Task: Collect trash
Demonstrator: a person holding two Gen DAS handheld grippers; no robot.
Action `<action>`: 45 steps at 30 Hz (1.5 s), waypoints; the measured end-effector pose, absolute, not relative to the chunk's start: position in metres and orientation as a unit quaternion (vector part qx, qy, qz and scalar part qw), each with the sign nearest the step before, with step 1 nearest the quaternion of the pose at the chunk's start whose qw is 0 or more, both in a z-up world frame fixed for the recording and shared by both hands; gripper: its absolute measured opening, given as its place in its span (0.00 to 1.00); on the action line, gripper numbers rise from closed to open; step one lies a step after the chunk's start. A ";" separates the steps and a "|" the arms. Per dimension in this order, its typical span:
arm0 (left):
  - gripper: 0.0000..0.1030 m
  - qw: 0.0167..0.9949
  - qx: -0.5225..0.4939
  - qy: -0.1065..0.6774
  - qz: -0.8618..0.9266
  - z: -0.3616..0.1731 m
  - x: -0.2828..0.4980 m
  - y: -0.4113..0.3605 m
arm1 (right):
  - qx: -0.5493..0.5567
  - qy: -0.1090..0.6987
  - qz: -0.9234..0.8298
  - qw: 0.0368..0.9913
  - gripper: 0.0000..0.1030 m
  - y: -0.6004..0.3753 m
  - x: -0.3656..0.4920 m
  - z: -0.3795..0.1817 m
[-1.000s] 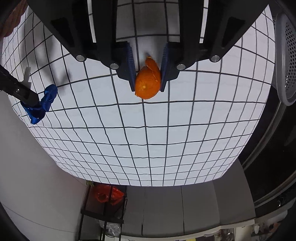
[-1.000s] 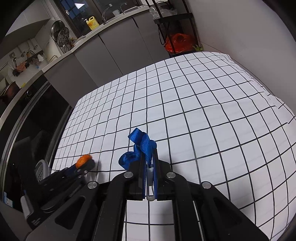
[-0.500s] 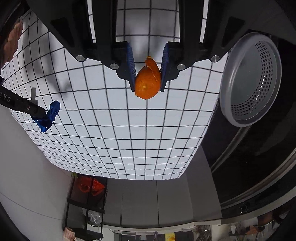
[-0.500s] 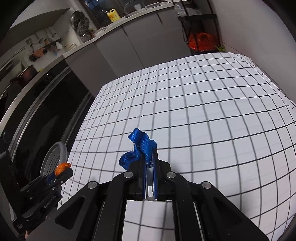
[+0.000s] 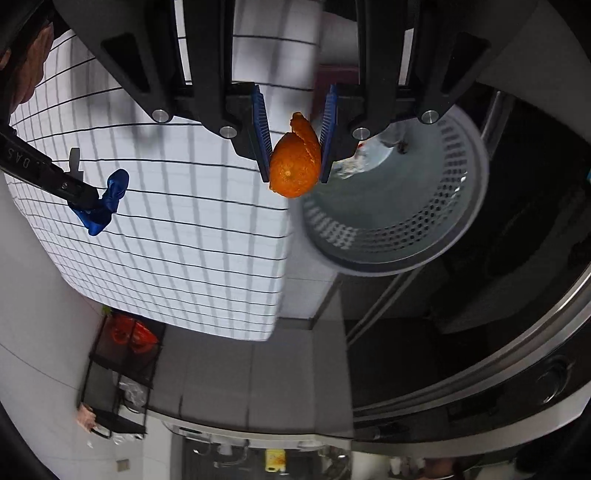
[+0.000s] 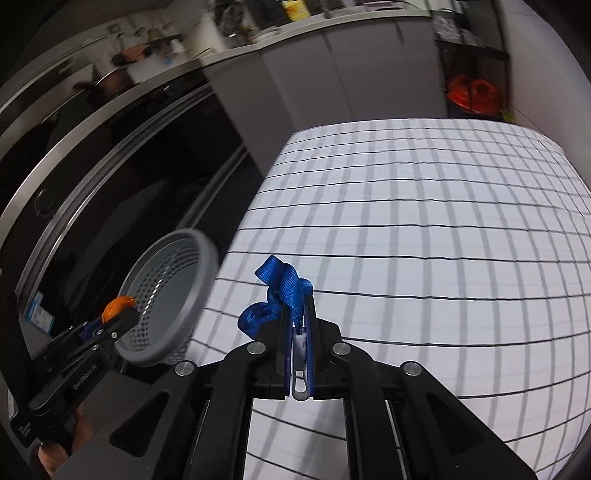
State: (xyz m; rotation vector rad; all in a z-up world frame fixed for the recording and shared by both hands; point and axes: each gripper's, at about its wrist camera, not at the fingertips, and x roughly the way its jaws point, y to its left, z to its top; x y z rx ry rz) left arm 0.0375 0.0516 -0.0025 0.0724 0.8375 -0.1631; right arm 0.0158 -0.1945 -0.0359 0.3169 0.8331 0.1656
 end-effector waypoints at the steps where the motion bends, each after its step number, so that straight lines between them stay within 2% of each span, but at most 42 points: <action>1: 0.24 0.910 0.032 0.408 -0.070 -0.003 0.039 0.064 | 0.146 0.405 0.090 0.898 0.06 -0.181 0.021 -0.036; 13: 0.24 0.908 -0.016 0.418 0.000 -0.019 0.072 0.166 | 0.067 0.424 0.181 0.885 0.06 -0.045 0.088 -0.037; 26: 0.27 0.900 -0.043 0.433 0.013 -0.038 0.108 0.191 | 0.031 0.442 0.200 0.874 0.06 -0.006 0.129 -0.057; 28: 0.32 0.900 -0.042 0.433 0.015 -0.039 0.110 0.191 | 0.034 0.445 0.202 0.872 0.10 -0.005 0.132 -0.059; 29: 0.34 0.900 -0.043 0.433 0.016 -0.039 0.112 0.193 | 0.034 0.445 0.201 0.872 0.18 -0.004 0.133 -0.058; 30: 0.40 0.901 -0.045 0.432 0.017 -0.038 0.112 0.193 | 0.034 0.442 0.200 0.874 0.28 -0.005 0.134 -0.057; 31: 0.50 0.902 -0.047 0.430 0.018 -0.038 0.112 0.195 | 0.035 0.439 0.200 0.875 0.32 -0.006 0.133 -0.057; 32: 0.55 0.903 -0.048 0.427 0.020 -0.037 0.112 0.195 | 0.034 0.436 0.199 0.877 0.38 -0.005 0.132 -0.057; 33: 0.60 0.904 -0.049 0.424 0.021 -0.036 0.111 0.196 | 0.033 0.433 0.197 0.879 0.39 -0.003 0.131 -0.057; 45: 0.60 0.905 -0.049 0.423 0.025 -0.032 0.109 0.196 | 0.042 0.436 0.186 0.879 0.39 -0.008 0.126 -0.059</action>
